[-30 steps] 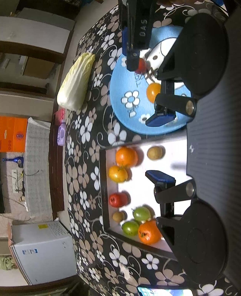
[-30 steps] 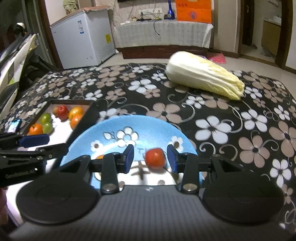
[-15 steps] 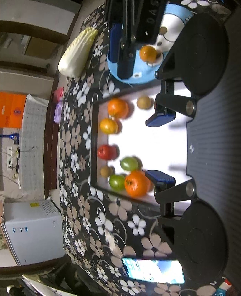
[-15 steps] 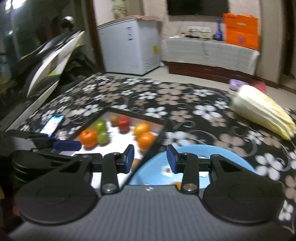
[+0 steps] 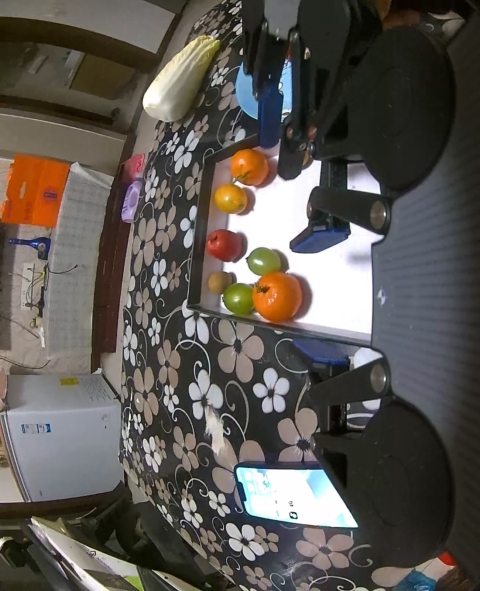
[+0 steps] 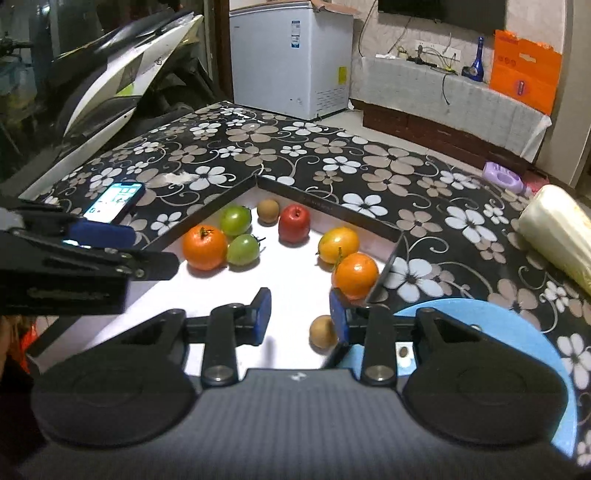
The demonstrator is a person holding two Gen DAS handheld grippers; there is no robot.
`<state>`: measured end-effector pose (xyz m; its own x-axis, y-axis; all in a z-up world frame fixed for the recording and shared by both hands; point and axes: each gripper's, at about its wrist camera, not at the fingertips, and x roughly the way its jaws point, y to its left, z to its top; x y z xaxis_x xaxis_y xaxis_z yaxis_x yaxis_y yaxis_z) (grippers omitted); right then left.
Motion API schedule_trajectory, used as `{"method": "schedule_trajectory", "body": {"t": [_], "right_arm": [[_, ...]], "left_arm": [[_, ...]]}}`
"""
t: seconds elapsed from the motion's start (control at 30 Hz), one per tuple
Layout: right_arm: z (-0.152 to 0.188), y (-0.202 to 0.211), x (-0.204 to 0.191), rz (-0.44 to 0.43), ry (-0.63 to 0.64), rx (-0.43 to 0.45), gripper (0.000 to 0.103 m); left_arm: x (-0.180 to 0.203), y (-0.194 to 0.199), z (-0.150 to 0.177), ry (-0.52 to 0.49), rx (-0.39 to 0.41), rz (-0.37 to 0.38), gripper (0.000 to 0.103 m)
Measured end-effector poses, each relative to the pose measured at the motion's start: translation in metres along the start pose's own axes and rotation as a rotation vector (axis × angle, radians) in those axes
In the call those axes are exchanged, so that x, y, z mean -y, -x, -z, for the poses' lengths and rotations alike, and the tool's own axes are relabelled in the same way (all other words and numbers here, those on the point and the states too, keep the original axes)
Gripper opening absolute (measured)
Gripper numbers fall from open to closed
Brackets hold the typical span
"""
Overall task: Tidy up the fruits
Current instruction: 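Move both open grippers back over the white fruit tray, then close the right gripper on a green tomato in the tray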
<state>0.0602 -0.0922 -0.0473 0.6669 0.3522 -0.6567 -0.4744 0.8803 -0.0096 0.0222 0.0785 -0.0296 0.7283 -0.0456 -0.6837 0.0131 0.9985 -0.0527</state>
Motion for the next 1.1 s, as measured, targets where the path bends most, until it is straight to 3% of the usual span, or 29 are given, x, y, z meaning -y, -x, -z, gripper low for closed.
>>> {"method": "schedule_trajectory", "body": {"t": [0.23, 0.5, 0.6, 1.1], "right_arm": [[-0.013, -0.019, -0.001, -0.078, -0.128, 0.024, 0.037], [-0.03, -0.044, -0.018, -0.118, -0.13, 0.003, 0.034], [-0.034, -0.052, -0.022, -0.097, -0.125, -0.009, 0.034], [-0.04, -0.078, -0.012, -0.144, -0.17, -0.074, 0.032]], "left_arm": [[-0.008, 0.004, 0.001, 0.017, -0.008, -0.008, 0.058], [-0.013, -0.001, 0.003, 0.017, -0.024, -0.017, 0.058], [-0.015, -0.001, 0.003, 0.024, -0.026, -0.013, 0.058], [-0.013, -0.007, 0.0, 0.03, -0.039, -0.004, 0.058]]}}
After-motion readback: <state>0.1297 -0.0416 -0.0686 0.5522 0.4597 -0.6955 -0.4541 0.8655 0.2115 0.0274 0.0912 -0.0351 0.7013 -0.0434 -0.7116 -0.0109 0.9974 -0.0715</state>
